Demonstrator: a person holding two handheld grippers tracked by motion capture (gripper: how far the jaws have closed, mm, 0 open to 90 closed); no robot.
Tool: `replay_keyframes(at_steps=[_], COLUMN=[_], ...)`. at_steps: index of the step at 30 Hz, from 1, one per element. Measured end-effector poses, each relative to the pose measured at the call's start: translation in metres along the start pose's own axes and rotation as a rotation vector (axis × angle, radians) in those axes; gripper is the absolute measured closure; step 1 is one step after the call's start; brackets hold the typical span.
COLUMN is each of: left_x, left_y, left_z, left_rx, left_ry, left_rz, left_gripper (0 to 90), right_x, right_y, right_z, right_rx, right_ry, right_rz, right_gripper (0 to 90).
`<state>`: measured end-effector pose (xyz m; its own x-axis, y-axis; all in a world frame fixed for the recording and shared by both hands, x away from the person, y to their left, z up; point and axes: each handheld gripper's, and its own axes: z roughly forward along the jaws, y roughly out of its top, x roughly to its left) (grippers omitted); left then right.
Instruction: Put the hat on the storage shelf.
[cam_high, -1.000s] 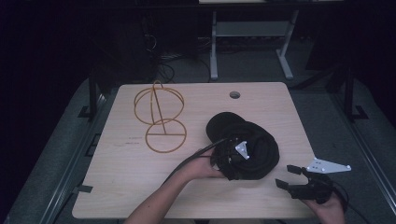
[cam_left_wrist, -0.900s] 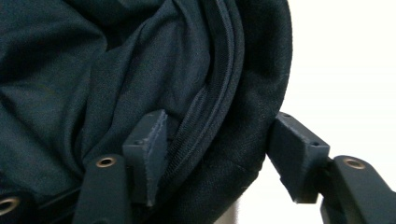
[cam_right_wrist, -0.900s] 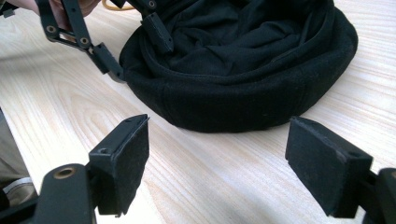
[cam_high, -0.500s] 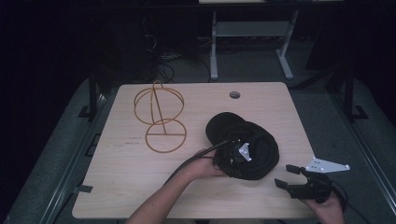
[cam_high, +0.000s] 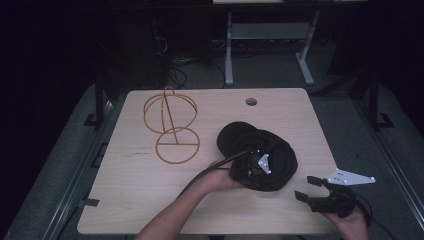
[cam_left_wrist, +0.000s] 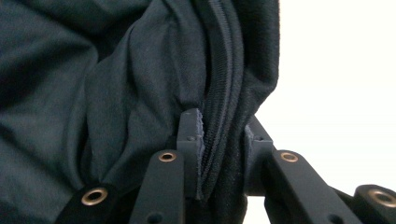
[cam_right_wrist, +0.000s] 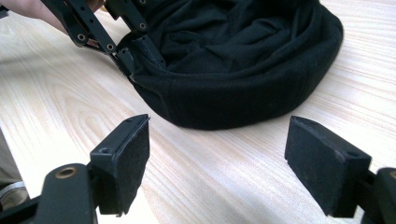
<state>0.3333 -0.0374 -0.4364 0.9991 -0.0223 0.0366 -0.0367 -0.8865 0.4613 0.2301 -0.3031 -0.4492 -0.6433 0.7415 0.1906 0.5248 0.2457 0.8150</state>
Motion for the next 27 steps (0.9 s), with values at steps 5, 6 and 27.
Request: replay_keyframes(at_steps=[5, 6, 27], left_x=[-0.002, -0.002, 0.003], left_y=[0.003, 0.003, 0.016], left_z=[-0.002, -0.002, -0.043], left_rx=[-0.024, -0.024, -0.226], left_ry=[-0.013, -0.013, -0.062], left_rz=[-0.002, -0.002, -0.056], left_gripper=[78.0, 78.2, 78.6], right_x=[-0.001, -0.001, 0.0], right_y=[0.0, 0.0, 0.0], right_z=[0.0, 0.0, 0.001], right_rx=[-0.007, -0.007, -0.021], right_ry=[-0.004, -0.004, -0.005], right_rz=[0.009, 0.009, 0.016], right_gripper=[22.1, 22.1, 22.7])
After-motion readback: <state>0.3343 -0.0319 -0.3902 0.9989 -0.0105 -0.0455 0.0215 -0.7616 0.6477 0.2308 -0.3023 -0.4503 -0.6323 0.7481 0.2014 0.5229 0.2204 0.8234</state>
